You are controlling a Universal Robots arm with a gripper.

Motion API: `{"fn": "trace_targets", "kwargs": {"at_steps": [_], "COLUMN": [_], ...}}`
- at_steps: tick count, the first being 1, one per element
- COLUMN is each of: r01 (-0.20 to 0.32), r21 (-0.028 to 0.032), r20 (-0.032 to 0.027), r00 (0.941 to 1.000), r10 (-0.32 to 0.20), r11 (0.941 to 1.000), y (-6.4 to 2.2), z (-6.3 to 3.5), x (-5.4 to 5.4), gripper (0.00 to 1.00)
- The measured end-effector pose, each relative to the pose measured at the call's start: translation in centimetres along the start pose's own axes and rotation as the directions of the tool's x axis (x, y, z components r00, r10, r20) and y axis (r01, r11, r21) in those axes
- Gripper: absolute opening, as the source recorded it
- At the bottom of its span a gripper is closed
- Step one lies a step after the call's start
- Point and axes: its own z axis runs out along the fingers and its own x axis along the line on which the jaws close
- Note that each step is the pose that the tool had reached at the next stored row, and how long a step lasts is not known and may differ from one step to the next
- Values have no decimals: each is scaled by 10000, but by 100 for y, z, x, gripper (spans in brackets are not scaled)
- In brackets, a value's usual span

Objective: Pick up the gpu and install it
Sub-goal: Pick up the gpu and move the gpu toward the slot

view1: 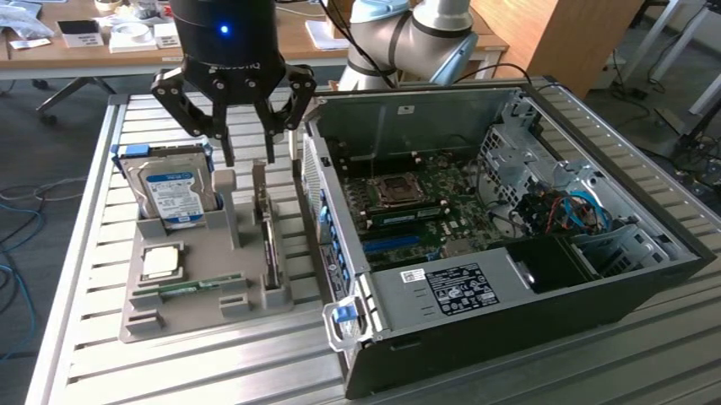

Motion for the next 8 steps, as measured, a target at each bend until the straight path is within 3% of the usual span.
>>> {"fn": "trace_targets", "kwargs": {"at_steps": [8], "r01": [0], "r21": [-1], "r20": [0], "r00": [10000], "r10": [0], "r11": [10000], "y": [-1], "z": [19], "x": [1], "gripper": [47]}}
